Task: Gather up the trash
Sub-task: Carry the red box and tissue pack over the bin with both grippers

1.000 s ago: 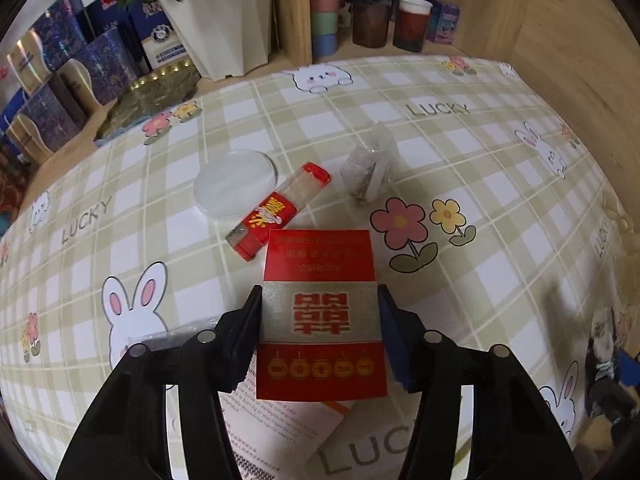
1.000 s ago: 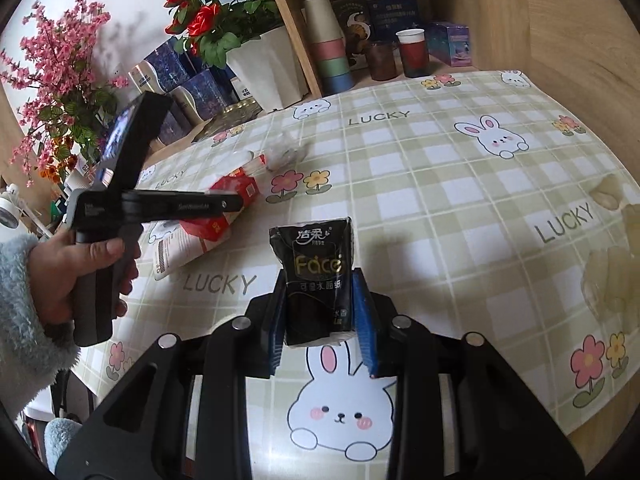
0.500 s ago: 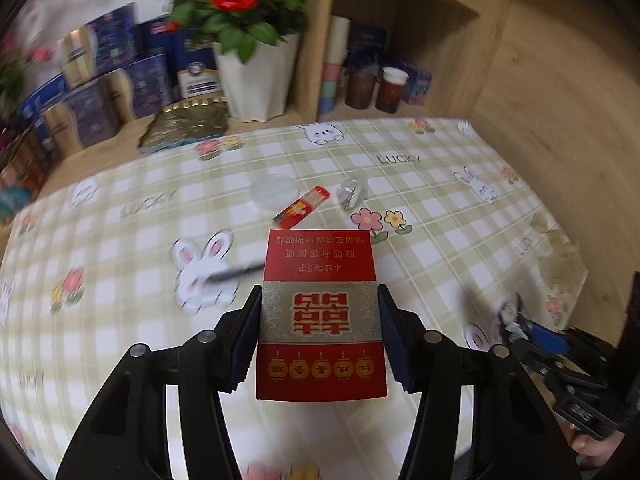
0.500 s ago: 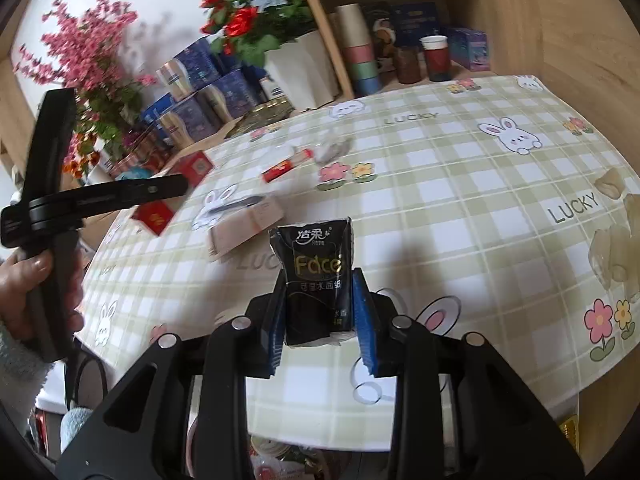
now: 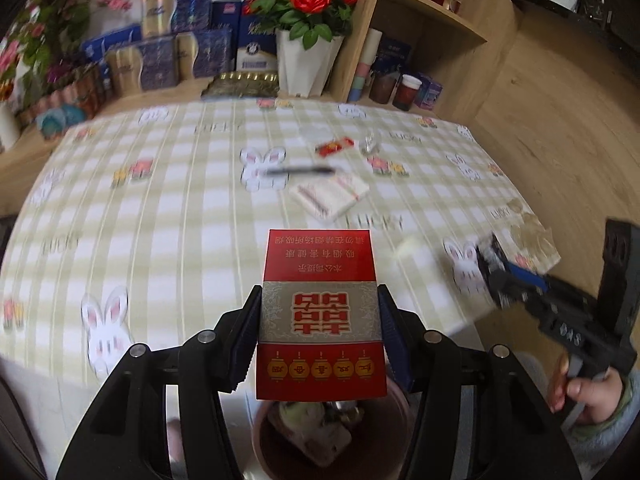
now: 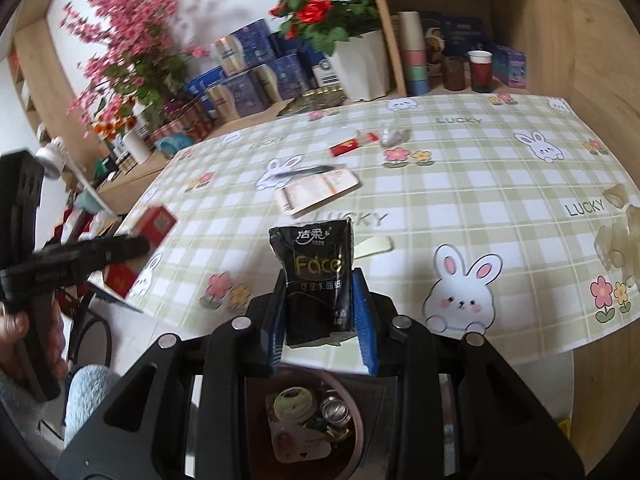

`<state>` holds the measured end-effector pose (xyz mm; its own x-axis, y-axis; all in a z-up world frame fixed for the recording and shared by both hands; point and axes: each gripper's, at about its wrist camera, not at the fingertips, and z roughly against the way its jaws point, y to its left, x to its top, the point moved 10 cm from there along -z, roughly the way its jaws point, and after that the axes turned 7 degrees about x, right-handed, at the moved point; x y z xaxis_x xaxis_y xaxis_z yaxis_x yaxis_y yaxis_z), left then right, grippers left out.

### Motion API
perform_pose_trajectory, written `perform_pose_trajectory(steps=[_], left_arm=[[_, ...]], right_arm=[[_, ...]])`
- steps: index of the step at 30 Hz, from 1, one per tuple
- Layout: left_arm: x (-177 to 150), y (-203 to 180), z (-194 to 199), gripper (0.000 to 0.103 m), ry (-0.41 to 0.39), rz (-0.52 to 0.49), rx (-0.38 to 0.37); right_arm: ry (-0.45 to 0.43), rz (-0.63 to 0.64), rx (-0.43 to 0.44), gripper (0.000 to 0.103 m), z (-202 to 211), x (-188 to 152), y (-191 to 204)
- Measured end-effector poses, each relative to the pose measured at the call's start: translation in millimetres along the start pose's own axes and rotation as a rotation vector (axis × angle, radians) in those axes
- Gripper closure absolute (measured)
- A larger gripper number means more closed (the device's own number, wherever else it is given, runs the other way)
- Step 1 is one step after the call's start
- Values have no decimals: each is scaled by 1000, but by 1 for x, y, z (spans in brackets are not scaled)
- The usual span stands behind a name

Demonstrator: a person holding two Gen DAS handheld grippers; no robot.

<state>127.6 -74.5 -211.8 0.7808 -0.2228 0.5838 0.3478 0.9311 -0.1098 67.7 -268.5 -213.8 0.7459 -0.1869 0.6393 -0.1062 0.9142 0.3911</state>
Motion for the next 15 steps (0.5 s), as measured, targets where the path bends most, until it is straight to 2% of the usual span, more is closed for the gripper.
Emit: perform_pose_trajectory(steps=[6, 15], left_arm=[[-60, 3, 17, 49, 36, 11, 5], [-120, 6, 19, 49, 101, 44, 6]], right_arm=[[11, 37, 25, 70, 11, -12, 26], [41, 80, 42, 70, 19, -34, 49]])
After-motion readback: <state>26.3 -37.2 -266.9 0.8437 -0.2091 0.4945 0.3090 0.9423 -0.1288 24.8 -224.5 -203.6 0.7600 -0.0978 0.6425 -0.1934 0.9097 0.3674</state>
